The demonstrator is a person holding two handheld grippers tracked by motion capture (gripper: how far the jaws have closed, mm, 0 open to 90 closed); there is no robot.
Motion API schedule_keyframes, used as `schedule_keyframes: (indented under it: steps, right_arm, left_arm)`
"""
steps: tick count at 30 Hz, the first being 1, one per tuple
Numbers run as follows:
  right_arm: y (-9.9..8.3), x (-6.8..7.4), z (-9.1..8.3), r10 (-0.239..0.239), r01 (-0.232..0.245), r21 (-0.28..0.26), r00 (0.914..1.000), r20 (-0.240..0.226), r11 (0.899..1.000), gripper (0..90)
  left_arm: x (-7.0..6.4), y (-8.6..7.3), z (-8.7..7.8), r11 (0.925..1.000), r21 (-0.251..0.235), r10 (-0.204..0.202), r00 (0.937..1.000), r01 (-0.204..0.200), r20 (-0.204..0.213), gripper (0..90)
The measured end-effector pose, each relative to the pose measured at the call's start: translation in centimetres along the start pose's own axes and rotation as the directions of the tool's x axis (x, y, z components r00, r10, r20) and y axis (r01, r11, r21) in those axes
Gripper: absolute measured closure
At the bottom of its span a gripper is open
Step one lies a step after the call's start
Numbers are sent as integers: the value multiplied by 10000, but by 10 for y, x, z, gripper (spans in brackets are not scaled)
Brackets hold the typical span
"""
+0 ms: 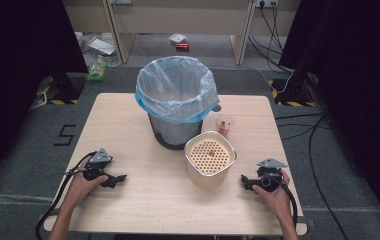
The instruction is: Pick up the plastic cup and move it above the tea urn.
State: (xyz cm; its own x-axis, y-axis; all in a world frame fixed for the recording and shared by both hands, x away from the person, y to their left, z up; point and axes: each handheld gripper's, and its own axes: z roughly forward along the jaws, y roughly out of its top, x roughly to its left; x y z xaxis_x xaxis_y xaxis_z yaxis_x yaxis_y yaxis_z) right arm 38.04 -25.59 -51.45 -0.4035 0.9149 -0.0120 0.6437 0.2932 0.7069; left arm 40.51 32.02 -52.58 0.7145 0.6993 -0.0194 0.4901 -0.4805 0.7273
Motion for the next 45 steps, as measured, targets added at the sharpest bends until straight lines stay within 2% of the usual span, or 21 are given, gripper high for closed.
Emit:
schedule_keyframes:
  steps: [1, 6, 13, 14, 18, 23, 25, 26, 27, 30, 31, 33, 34, 35, 37, 38, 39, 45]
  right_arm:
    - [0, -1, -1, -73, 72, -87, 10000, -48, 9999, 162]
    - [0, -2, -3, -222, 223, -153, 9997, 79, 9996, 183]
    - [7, -6, -11, 202, -196, -690, 9998, 81, 9974, 212]
    - [14, -10, -15, 191, -182, -948, 9998, 92, 9953, 244]
    - [28, -16, -19, 190, -166, -1201, 9996, 192, 9926, 279]
    - [40, -22, -22, 430, -403, -1273, 9989, 184, 9910, 302]
    - [52, -28, -25, 543, -514, -1278, 9983, 192, 9905, 329]
    - [52, -28, -25, 543, -514, -1278, 9983, 192, 9905, 329]
    - [63, -30, -27, 610, -591, -1248, 9981, 113, 9904, 347]
    - [74, -31, -27, 589, -567, -1295, 9982, 131, 9900, 351]
    - [86, -30, -26, 650, -630, -1400, 9978, 91, 9881, 354]
    - [99, -29, -24, 563, -560, -1389, 9984, -11, 9887, 358]
    - [99, -29, -24, 563, -560, -1389, 9984, -11, 9887, 358]
    - [112, -28, -21, 514, -519, -1389, 9987, -71, 9889, 371]
    - [125, -27, -17, 581, -597, -1341, 9982, -158, 9892, 379]
    - [125, -27, -17, 581, -597, -1341, 9982, -158, 9892, 379]
    - [139, -26, -11, 678, -701, -1226, 9974, -226, 9900, 392]
    - [159, -28, 5, 611, -618, -959, 9981, -110, 9935, 447]
  left_arm:
    - [0, 0, 0, 10000, -2, -1, 10000, 1, 0, 0]
    - [0, 0, 0, 10000, 2, 2, 10000, -2, -1, 0]
    - [0, 0, 0, 10000, 4, 3, 10000, -3, 1, 0]
    - [0, 0, 0, 10000, 0, 0, 10000, 0, 0, 0]
    - [0, 0, 0, 10000, 3, 5, 10000, -5, 0, 0]
    - [0, 0, 0, 10000, -1, -3, 10000, 3, 1, 0]
    - [0, 0, 0, 10000, -3, 11, 10000, -11, -3, 0]
    - [0, 0, 0, 10000, -5, -4, 10000, 4, 1, 0]
    - [0, 0, 0, 10000, -4, -4, 10000, 4, 2, 0]
    - [0, 0, 0, 10000, -4, -3, 10000, 3, 3, 0]
    - [0, 0, 0, 10000, -3, -4, 10000, 4, 2, 0]
    - [0, 0, 0, 10000, 0, -4, 10000, 4, 2, 0]
    - [0, 0, 0, 10000, -2, -5, 10000, 5, 2, 0]
    - [0, 0, 0, 10000, -1, -6, 10000, 6, 3, 0]
    - [0, 0, 0, 10000, 4, -6, 10000, 6, 3, 0]
    - [0, 0, 0, 10000, 4, -6, 10000, 6, 3, 0]
    - [0, 0, 0, 10000, 5, -3, 10000, 3, 4, 0]
    - [0, 0, 0, 10000, 3, -4, 10000, 4, 3, 0]
